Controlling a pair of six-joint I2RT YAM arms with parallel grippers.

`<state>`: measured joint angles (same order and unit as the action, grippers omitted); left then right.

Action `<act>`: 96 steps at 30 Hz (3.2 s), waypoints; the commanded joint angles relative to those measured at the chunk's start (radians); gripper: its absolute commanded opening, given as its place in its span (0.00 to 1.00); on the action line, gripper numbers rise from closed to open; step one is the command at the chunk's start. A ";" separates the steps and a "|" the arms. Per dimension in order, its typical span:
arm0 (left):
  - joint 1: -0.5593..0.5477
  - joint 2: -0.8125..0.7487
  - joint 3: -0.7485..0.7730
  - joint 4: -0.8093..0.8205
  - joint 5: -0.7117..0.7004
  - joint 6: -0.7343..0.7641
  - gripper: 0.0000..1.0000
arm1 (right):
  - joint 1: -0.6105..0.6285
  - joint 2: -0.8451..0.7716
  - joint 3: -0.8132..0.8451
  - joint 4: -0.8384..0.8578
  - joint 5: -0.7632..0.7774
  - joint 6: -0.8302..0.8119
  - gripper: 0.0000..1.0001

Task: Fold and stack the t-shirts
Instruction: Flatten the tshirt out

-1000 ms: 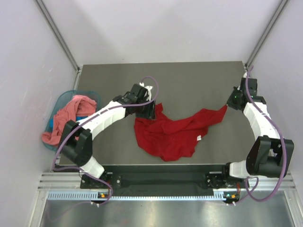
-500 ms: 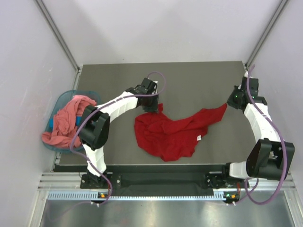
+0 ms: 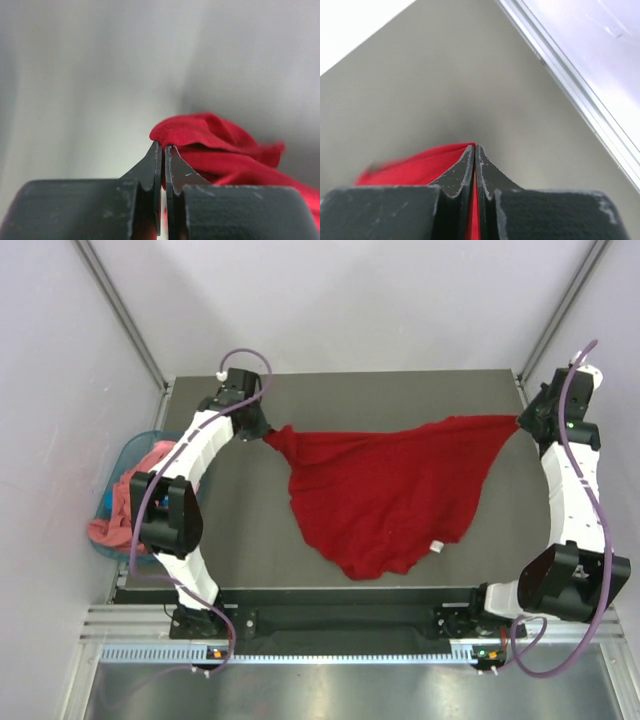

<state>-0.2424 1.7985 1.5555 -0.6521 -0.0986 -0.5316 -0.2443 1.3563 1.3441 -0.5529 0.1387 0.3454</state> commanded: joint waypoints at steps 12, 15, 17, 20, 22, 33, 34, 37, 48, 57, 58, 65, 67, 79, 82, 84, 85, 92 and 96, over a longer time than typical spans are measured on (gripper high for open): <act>0.054 -0.034 -0.133 -0.007 0.011 -0.039 0.39 | -0.026 -0.049 -0.173 0.047 -0.043 0.007 0.00; 0.046 -0.085 -0.178 0.000 0.001 0.015 0.44 | -0.027 -0.052 -0.209 0.065 -0.066 0.007 0.00; 0.038 -0.134 -0.219 0.005 -0.007 0.031 0.46 | -0.027 -0.052 -0.220 0.067 -0.068 0.004 0.00; 0.023 -0.185 -0.280 0.040 0.005 0.039 0.46 | -0.026 -0.052 -0.221 0.068 -0.067 0.001 0.00; 0.009 -0.250 -0.365 0.077 0.042 0.038 0.44 | -0.026 -0.051 -0.218 0.068 -0.067 0.004 0.00; -0.011 -0.243 -0.561 0.347 0.339 0.041 0.50 | -0.027 -0.062 -0.215 0.071 -0.105 0.010 0.00; -0.011 -0.231 -0.558 0.354 0.339 0.041 0.50 | -0.026 -0.063 -0.215 0.073 -0.100 0.007 0.00; -0.011 -0.191 -0.545 0.400 0.339 0.045 0.51 | -0.026 -0.066 -0.209 0.071 -0.091 0.004 0.00; -0.009 -0.045 -0.191 0.299 0.149 0.047 0.00 | -0.027 -0.020 -0.134 0.079 -0.044 0.040 0.00; 0.006 0.216 0.060 0.118 0.063 0.074 0.23 | -0.024 0.036 -0.154 0.123 -0.053 0.043 0.00; 0.008 0.222 0.063 0.120 0.072 0.079 0.28 | -0.026 0.043 -0.155 0.125 -0.053 0.043 0.00; 0.015 0.204 0.147 0.014 0.011 0.111 0.47 | -0.024 0.061 -0.149 0.128 -0.074 0.044 0.00; 0.014 0.159 0.111 0.012 -0.029 0.104 0.47 | -0.024 0.061 -0.149 0.128 -0.076 0.046 0.00; 0.014 -0.128 -0.446 0.612 0.300 -0.214 0.50 | -0.016 0.043 -0.164 0.142 -0.102 0.049 0.00; 0.014 -0.117 -0.494 0.696 0.274 -0.306 0.52 | -0.016 0.040 -0.172 0.148 -0.111 0.052 0.00; 0.015 -0.108 -0.506 0.730 0.261 -0.362 0.53 | -0.018 0.040 -0.174 0.153 -0.114 0.052 0.00; 0.014 -0.097 -0.509 0.752 0.260 -0.379 0.53 | -0.016 0.038 -0.177 0.156 -0.114 0.055 0.00; 0.015 -0.053 -0.511 0.776 0.192 -0.433 0.54 | -0.018 0.043 -0.181 0.166 -0.123 0.058 0.00; 0.014 -0.039 -0.512 0.764 0.165 -0.444 0.54 | -0.018 0.046 -0.178 0.163 -0.122 0.058 0.00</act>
<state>-0.2298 1.7508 1.0496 0.0532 0.1062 -0.9455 -0.2535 1.4174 1.1645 -0.4400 0.0204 0.3962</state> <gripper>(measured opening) 0.536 0.005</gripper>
